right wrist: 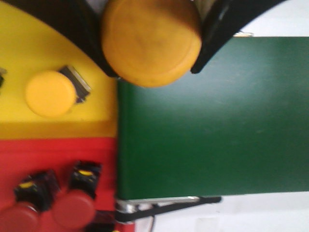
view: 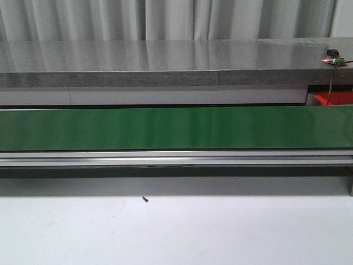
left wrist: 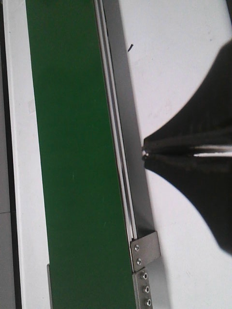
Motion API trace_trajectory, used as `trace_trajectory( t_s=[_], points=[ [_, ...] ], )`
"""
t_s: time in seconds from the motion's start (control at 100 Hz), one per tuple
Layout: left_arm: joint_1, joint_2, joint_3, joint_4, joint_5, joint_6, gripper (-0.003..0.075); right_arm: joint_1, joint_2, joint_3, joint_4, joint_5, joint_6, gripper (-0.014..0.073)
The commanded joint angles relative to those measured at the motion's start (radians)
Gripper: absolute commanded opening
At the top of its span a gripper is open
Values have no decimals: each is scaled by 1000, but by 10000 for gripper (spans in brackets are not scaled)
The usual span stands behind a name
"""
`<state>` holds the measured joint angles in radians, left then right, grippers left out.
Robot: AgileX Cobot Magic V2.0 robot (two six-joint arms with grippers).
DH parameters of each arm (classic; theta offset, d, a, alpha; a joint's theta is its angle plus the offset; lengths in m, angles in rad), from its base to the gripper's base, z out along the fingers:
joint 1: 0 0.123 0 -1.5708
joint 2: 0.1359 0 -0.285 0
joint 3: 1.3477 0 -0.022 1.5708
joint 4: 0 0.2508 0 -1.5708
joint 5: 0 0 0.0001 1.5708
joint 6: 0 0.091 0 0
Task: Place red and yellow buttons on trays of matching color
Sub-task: 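Carry the yellow button into the yellow tray and open the right gripper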
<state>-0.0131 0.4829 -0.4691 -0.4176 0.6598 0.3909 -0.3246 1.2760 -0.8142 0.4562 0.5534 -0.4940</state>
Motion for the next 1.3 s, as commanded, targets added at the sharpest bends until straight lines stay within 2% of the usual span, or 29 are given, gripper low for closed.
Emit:
trace_trajectory(
  t_s=[0.0,0.4,0.65,1.06,1.15,1.29],
  points=[
    [-6,6,-27,-26,-65,-4,-20,-60,-32,11,18,-64,0,170],
    [-6,6,-27,-26,-65,-4,-20,-215,-29,189,23,-309,17,170],
    [-6,6,-27,-26,-65,-4,-20,-280,2,255,125,-437,17,170],
    [-6,6,-27,-26,-65,-4,-20,-285,147,257,148,-438,17,176],
    [-6,6,-27,-26,-65,-4,-20,-285,157,257,148,-438,17,242],
    [-6,6,-27,-26,-65,-4,-20,-285,158,257,146,-436,17,456]
  ],
)
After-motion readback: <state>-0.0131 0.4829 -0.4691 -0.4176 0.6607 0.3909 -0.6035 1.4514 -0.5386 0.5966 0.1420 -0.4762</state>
